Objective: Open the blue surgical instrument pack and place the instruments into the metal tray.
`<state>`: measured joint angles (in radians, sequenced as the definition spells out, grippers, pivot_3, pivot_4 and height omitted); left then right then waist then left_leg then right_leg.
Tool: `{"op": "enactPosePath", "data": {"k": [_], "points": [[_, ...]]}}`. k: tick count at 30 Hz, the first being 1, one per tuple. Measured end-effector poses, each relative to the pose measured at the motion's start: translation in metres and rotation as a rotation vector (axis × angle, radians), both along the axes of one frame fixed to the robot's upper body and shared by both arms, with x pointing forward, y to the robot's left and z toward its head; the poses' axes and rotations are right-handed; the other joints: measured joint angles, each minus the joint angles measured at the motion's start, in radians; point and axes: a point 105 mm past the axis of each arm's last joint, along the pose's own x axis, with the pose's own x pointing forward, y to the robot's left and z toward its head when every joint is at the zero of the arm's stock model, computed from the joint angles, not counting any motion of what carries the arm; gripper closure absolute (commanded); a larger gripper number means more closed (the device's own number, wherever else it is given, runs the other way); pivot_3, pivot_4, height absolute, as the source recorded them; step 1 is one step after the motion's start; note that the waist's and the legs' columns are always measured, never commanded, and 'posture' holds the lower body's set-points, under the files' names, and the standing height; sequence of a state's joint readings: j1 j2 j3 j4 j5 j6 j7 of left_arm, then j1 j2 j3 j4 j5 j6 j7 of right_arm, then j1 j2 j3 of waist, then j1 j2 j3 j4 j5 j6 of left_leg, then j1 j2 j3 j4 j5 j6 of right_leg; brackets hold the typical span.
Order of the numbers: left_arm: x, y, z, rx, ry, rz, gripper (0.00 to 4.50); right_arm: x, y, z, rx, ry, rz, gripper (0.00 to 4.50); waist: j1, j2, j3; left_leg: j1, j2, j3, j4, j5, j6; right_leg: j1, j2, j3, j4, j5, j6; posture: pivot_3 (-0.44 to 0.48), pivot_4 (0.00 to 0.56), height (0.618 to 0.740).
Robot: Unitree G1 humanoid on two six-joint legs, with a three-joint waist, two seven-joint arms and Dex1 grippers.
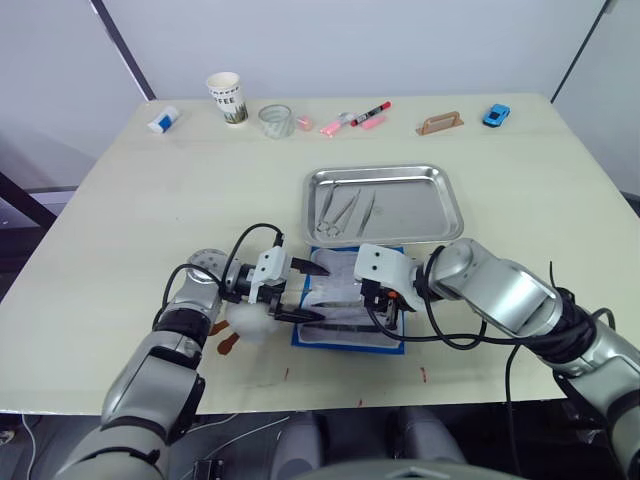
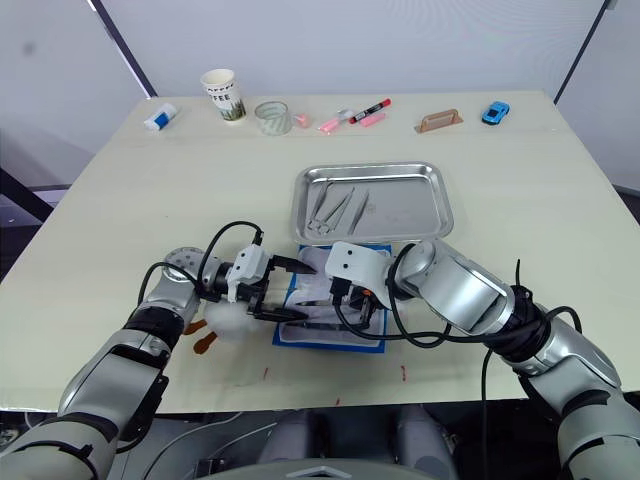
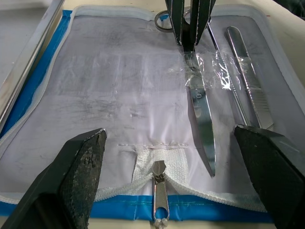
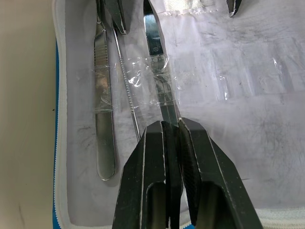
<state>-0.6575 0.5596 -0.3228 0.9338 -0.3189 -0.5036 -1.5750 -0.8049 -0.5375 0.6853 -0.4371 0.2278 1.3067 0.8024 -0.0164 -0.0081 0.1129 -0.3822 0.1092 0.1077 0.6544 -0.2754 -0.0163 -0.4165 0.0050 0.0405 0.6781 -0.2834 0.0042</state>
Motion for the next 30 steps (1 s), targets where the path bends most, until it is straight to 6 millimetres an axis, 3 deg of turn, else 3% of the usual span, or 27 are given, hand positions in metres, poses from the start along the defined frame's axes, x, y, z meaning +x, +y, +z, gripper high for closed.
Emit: {"op": "enactPosePath", "data": {"k": [30], "points": [[-0.001, -0.001, 0.000, -0.016, -0.005, 0.005, 0.00, -0.002, -0.018, 0.013, -0.011, -0.007, -0.007, 4.45, 0.001, 0.000, 0.000, -0.002, -0.001, 0.000, -0.001, 0.000, 0.000, -0.002, -0.002, 0.000, -0.001, 0.000, 0.000, 0.000, 0.150, 0.740]]}}
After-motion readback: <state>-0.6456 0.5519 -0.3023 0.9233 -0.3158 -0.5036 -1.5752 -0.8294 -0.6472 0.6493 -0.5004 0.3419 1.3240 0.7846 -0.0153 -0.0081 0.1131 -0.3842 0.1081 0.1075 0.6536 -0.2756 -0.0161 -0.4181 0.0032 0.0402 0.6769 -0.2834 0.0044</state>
